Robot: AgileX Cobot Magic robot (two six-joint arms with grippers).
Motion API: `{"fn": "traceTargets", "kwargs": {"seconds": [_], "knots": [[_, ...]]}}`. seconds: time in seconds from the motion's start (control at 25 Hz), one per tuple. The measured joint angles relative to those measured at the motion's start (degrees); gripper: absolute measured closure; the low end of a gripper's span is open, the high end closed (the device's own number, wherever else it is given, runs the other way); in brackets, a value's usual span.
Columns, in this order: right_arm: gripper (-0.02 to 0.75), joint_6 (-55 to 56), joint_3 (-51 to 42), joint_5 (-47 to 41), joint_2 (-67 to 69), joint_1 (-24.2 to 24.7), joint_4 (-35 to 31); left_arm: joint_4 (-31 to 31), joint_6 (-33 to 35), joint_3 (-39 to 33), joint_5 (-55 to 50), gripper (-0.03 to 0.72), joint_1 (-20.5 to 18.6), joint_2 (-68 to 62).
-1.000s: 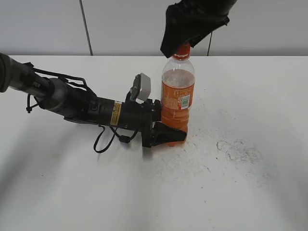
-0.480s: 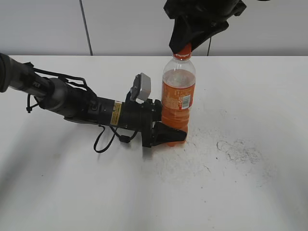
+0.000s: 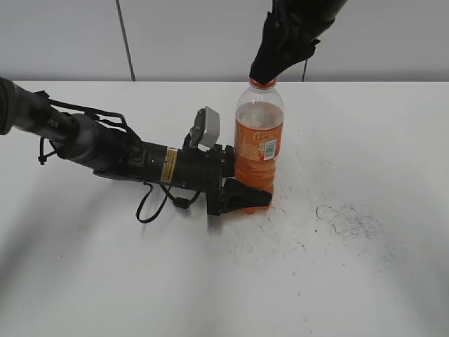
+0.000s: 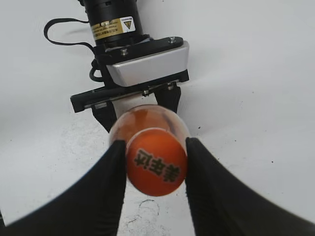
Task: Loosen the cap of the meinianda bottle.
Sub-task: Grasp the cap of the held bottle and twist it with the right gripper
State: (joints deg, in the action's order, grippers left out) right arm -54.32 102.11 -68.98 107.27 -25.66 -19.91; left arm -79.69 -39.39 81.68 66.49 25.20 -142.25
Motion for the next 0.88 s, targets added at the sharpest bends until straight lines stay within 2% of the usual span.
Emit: {"fn": "traceTargets", "kwargs": {"seconds": [0.08, 0.2, 0.28, 0.36, 0.48, 0.52, 0.64, 0.88], "knots": [[0.421, 1.13, 0.0, 0.0, 0.0, 0.0, 0.0, 0.05, -0.12, 0.0, 0.0, 0.137, 0.0, 0.0], [0.262, 8.35, 0.0, 1.53, 0.0, 0.0, -1.04, 0.05, -0.12, 0.0, 0.0, 0.137, 0.0, 0.0], [0.148, 17.18, 0.0, 3.76, 0.0, 0.0, -1.28, 0.05, -0.12, 0.0, 0.0, 0.137, 0.0, 0.0], [0.121, 26.93, 0.0, 4.75, 0.0, 0.0, -1.28, 0.05, -0.12, 0.0, 0.05, 0.137, 0.0, 0.0], [0.164, 38.72, 0.0, 4.49, 0.0, 0.0, -0.53, 0.05, -0.12, 0.0, 0.05, 0.137, 0.0, 0.0], [0.223, 43.39, 0.0, 3.64, 0.0, 0.0, 0.35, 0.05, -0.12, 0.0, 0.05, 0.137, 0.0, 0.0], [0.32, 45.91, 0.0, 1.83, 0.0, 0.0, 1.27, 0.05, -0.12, 0.0, 0.05, 0.137, 0.0, 0.0], [0.384, 44.98, 0.0, -0.32, 0.0, 0.0, 1.33, 0.05, -0.16, 0.0, 0.05, 0.137, 0.0, 0.0]]}}
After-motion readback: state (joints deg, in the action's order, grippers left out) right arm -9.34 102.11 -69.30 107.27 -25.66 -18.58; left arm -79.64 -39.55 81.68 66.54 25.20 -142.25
